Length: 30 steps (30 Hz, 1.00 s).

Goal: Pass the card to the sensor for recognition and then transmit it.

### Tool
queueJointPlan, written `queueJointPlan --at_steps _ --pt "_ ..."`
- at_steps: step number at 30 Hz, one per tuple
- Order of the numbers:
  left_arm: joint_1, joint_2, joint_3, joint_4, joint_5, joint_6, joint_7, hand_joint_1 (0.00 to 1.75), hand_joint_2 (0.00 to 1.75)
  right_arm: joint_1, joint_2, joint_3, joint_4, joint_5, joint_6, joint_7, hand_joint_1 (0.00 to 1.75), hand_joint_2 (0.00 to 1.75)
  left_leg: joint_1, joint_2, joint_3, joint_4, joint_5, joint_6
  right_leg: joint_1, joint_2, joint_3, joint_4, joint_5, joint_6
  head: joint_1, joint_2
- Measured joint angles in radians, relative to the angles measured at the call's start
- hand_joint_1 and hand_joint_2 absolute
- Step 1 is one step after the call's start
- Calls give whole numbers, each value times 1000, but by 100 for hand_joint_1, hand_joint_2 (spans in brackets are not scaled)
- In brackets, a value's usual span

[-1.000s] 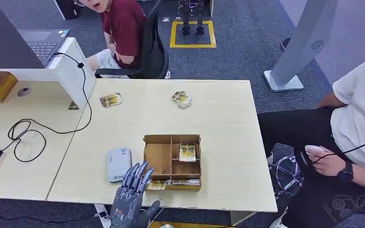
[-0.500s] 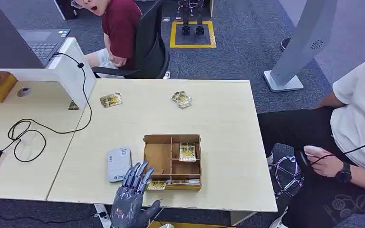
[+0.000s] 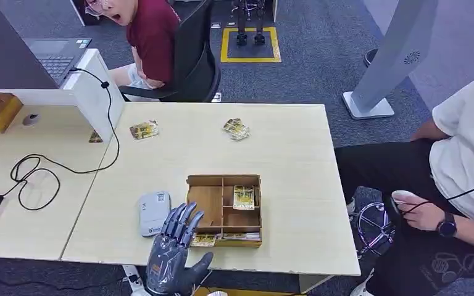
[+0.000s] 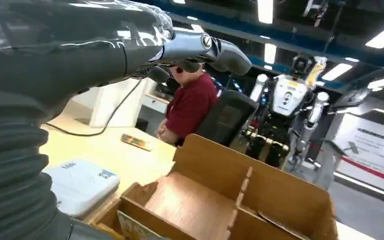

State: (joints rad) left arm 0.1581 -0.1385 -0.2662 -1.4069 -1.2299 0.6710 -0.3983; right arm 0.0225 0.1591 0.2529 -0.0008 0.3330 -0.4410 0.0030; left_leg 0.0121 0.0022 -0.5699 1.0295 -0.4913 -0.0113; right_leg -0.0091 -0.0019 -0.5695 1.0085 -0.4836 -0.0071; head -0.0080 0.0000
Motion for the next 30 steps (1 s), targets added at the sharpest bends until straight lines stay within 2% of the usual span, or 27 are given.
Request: queueJointPlan --at_steps 3,6,7,10,12,14,19,30 --pt "5 -20 40 0 -53 0 -6 0 175 -1 -1 1 1 4 0 0 0 0 0 0 0 0 0 0 0 0 0 0 0 0 0 0" --pt "9 -21 51 0 -175 0 67 0 175 -4 -3 7 1 19 5 10 0 0 0 0 0 0 0 0 0 0 0 0 0 0 0 0" --pt "9 -19 51 0 -196 0 97 0 175 -5 -4 9 1 21 6 10 0 0 0 0 0 0 0 0 0 0 0 0 0 0 0 0" --pt "8 4 16 0 -266 0 273 0 175 -7 -5 15 1 24 8 13 0 0 0 0 0 0 0 0 0 0 0 0 0 0 0 0" --pt "2 30 -25 0 -297 0 354 0 175 -9 -6 16 2 28 9 16 0 0 0 0 0 0 0 0 0 0 0 0 0 0 0 0" --pt "-6 53 -61 0 -308 0 408 0 175 -11 -6 16 2 34 10 17 0 0 0 0 0 0 0 0 0 0 0 0 0 0 0 0" --pt "-17 102 -132 0 -307 0 479 0 175 -13 -7 17 2 36 12 16 0 0 0 0 0 0 0 0 0 0 0 0 0 0 0 0" --pt "-29 164 -221 9 -302 0 544 0 175 -15 -7 17 2 39 13 16 0 0 0 0 0 0 0 0 0 0 0 0 0 0 0 0"
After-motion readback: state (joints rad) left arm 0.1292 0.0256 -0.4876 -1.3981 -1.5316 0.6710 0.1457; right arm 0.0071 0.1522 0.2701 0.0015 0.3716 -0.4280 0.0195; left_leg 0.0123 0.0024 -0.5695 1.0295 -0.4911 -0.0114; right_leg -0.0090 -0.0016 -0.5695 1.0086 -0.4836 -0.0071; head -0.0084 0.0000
